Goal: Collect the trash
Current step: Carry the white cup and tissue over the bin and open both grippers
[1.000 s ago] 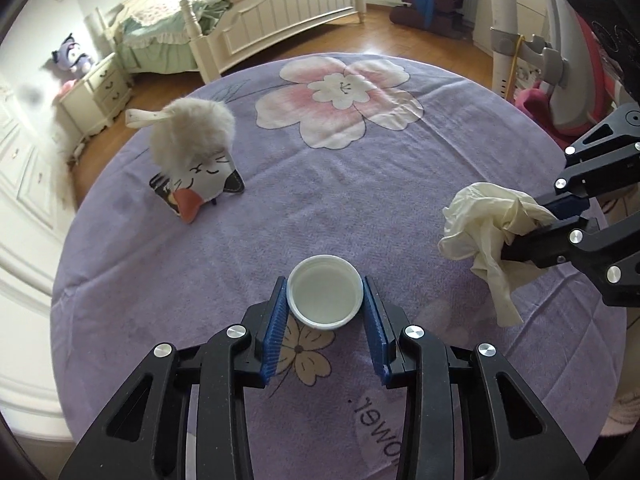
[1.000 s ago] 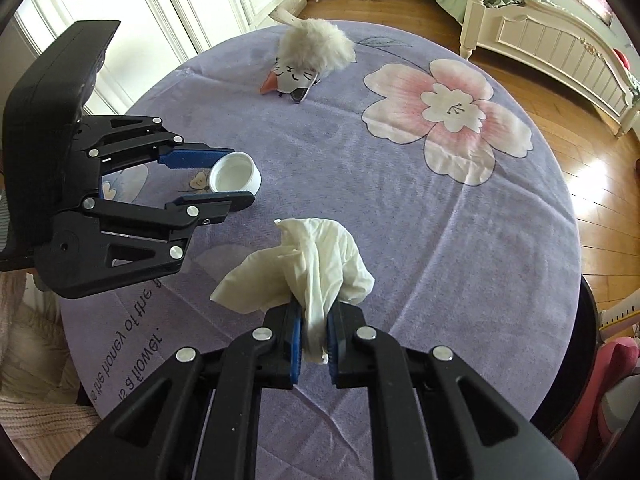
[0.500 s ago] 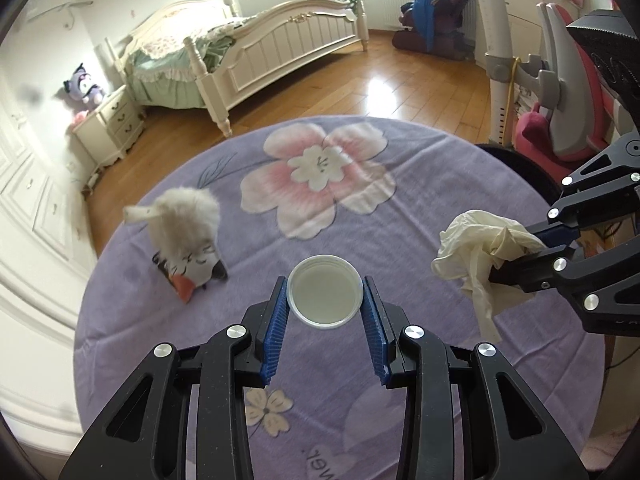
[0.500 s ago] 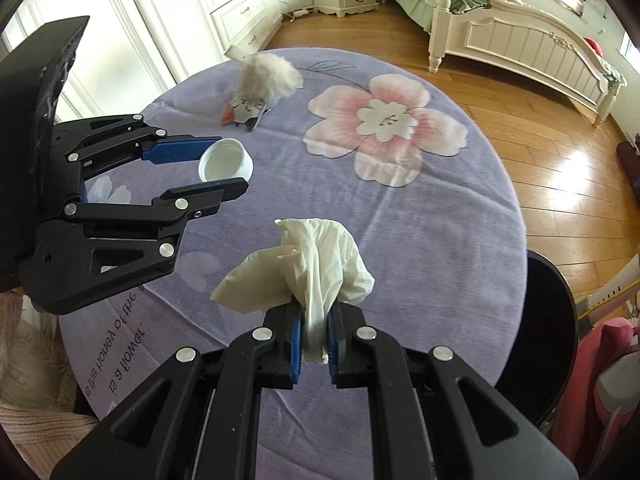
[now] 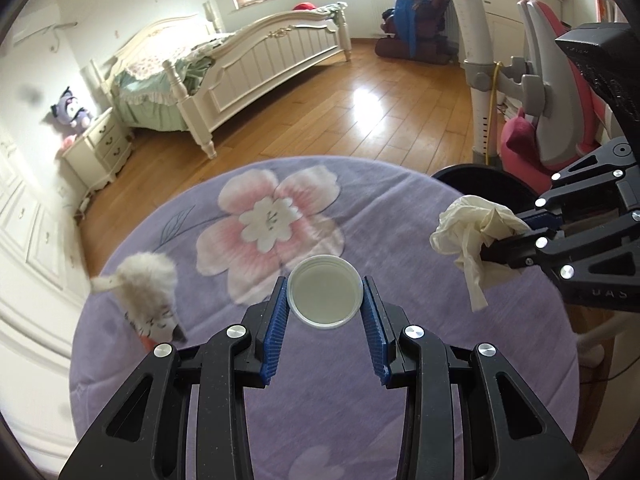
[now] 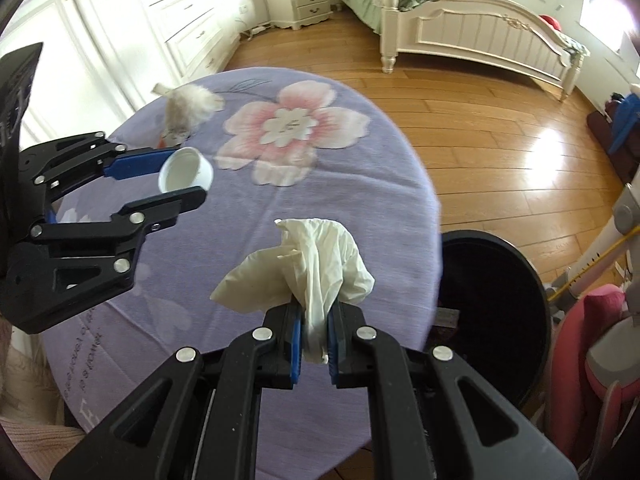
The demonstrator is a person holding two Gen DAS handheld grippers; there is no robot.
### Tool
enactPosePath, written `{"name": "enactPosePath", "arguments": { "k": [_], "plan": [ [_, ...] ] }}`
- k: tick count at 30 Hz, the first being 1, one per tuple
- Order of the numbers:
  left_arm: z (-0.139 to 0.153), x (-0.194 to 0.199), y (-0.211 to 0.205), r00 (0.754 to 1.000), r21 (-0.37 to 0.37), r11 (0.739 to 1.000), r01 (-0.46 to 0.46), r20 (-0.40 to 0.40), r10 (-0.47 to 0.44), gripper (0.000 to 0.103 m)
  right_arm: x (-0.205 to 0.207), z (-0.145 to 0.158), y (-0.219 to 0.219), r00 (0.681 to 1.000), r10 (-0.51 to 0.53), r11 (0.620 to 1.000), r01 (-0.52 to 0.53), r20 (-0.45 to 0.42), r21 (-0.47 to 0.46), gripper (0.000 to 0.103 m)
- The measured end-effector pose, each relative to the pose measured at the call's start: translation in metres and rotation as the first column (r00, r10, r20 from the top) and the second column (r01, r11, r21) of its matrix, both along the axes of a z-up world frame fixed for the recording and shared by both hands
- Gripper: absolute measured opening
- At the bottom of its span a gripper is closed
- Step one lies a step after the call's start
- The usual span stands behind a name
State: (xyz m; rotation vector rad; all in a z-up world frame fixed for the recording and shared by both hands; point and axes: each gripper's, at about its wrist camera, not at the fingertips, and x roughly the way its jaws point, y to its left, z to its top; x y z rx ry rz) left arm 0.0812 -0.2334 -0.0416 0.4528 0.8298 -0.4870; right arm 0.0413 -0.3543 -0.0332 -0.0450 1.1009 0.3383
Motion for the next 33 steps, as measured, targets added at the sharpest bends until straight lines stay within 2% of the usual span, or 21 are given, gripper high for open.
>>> {"name": "enactPosePath", "arguments": {
  "k": [15, 19, 26, 27, 29, 31, 32, 33],
  "plan": [
    [0.004, 0.022, -0.116, 0.989, -0.058, 0.987, 0.151, 0.004, -0.151, 0.036, 0.014, -0.021, -0.116, 0.975, -0.223, 0.974, 0.222, -0.008, -0.046, 0.010],
    [-0.001, 0.033, -0.149, 0.982, -0.090, 0.979, 0.183, -0.021, -0.185, 0.036, 0.017, -0.030, -0.142, 0.961, -0.276, 0.960, 0.274, -0.019, -0.055, 0.010],
    [-0.018, 0.043, -0.198, 0.973, -0.101, 0.971, 0.217, -0.057, -0.224, 0.037, 0.023, -0.051, -0.178, 0.935, -0.353, 0.934, 0.349, -0.045, -0.074, 0.011],
    [-0.021, 0.044, -0.203, 0.973, -0.098, 0.972, 0.214, -0.063, -0.220, 0.040, 0.024, -0.053, -0.180, 0.931, -0.362, 0.931, 0.357, -0.046, -0.078, 0.015],
    [-0.025, 0.048, -0.210, 0.972, -0.103, 0.971, 0.215, -0.074, -0.223, 0.054, 0.026, -0.058, -0.187, 0.926, -0.374, 0.926, 0.369, -0.058, -0.081, 0.017],
    [-0.027, 0.049, -0.213, 0.977, -0.096, 0.975, 0.200, -0.050, -0.205, 0.078, 0.029, -0.062, -0.189, 0.922, -0.382, 0.923, 0.376, -0.069, -0.085, 0.036],
    [-0.027, 0.050, -0.215, 0.979, -0.103, 0.975, 0.195, -0.040, -0.200, 0.080, 0.029, -0.063, -0.190, 0.918, -0.390, 0.919, 0.383, -0.069, -0.094, 0.057],
    [-0.027, 0.051, -0.215, 0.980, -0.109, 0.975, 0.193, -0.038, -0.198, 0.081, 0.029, -0.064, -0.190, 0.917, -0.393, 0.917, 0.386, -0.066, -0.105, 0.073]
  ]
}}
